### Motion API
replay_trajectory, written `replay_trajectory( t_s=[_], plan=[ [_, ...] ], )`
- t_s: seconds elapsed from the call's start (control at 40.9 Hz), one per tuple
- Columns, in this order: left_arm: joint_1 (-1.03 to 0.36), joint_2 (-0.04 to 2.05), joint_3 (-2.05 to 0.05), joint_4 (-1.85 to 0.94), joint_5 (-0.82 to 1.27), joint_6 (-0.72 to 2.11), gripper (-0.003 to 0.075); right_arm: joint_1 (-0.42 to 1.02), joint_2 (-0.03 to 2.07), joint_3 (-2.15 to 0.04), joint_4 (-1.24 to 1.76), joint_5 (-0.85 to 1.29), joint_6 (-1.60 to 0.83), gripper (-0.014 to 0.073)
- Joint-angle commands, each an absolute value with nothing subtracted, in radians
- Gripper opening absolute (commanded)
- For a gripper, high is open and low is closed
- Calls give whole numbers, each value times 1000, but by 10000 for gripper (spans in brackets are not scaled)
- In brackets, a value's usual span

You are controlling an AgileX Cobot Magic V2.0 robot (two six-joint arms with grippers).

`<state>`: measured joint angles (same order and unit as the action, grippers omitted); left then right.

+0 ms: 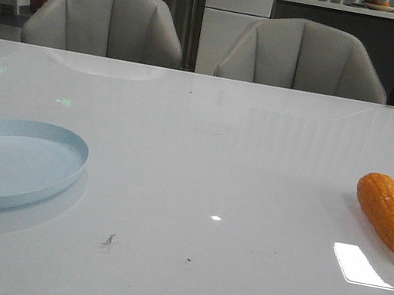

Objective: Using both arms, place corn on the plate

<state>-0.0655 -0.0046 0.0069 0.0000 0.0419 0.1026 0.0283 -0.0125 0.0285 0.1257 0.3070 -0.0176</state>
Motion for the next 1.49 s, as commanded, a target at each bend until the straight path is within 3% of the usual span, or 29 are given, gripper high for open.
replay_trajectory(
  t_s=[0.0,0.758,1.174,1.345,1.467],
  plan=[
    [-68,-21,43,-10,-48,97,89,28,-33,7,127,223,-19,57],
    [-68,-21,43,-10,-52,97,89,28,-33,7,127,210,-21,57],
    [-68,-21,33,-13,-241,97,89,28,-33,7,128,-135,-20,57],
    [-68,-21,-60,-13,-203,97,89,28,-33,-43,128,-344,-20,57],
    [-68,-15,-186,25,-187,97,89,28,-32,-213,128,-233,-20,57]
  ],
)
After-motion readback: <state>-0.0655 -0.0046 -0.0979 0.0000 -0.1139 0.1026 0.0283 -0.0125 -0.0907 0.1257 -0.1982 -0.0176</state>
